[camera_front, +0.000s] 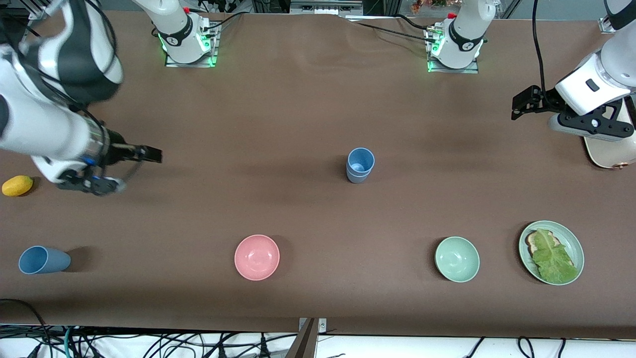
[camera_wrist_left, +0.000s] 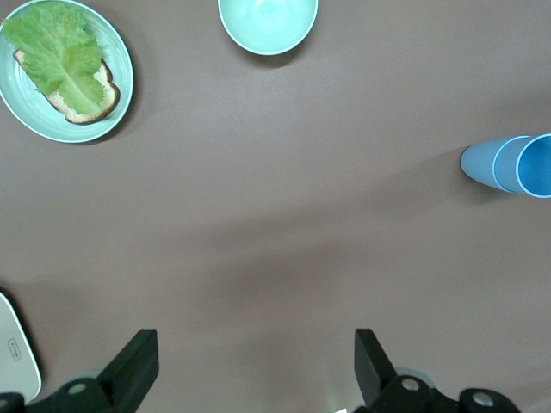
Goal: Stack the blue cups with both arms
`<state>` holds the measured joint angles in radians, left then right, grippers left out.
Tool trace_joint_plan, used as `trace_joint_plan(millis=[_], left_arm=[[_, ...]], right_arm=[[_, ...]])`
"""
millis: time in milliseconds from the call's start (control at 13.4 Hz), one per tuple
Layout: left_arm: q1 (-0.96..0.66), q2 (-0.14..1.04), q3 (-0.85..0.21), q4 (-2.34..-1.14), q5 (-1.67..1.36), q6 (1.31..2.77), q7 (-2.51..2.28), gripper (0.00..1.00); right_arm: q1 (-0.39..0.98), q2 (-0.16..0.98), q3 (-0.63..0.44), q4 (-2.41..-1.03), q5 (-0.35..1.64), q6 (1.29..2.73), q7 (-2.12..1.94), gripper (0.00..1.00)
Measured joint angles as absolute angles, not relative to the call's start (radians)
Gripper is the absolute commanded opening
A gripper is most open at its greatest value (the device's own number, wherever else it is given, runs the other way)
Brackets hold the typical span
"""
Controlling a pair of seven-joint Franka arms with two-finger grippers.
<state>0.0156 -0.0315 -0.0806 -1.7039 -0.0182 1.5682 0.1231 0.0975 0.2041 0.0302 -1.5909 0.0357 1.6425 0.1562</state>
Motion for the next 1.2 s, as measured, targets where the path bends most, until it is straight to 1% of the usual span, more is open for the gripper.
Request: trace_joint_plan(millis=[225, 449, 749, 1198], left_arm=[[0.016, -0.031, -0.081, -1.703, -0.018, 1.568, 0.123, 1.00], [0.016, -0.031, -0.081, -1.703, -0.018, 1.567, 0.123, 1.00], [0.015, -0.031, -0.081, -1.703, -0.018, 1.567, 0.123, 1.00], [0.015, -0.031, -0.081, -1.703, -0.018, 1.566, 0.123, 1.00]], right_arm=[[0.090, 0.076, 0.030, -1.653, 0.024, 1.608, 0.151, 1.00], [0.067, 0.007, 0.025, -1.659, 0.015, 1.563, 0.096, 1.00], [0.062, -0.015, -0.020, -1.643, 0.008, 1.560, 0.056, 1.00], [0.053, -0.014, -0.023, -1.613, 0.001, 1.531, 0.053, 1.00]])
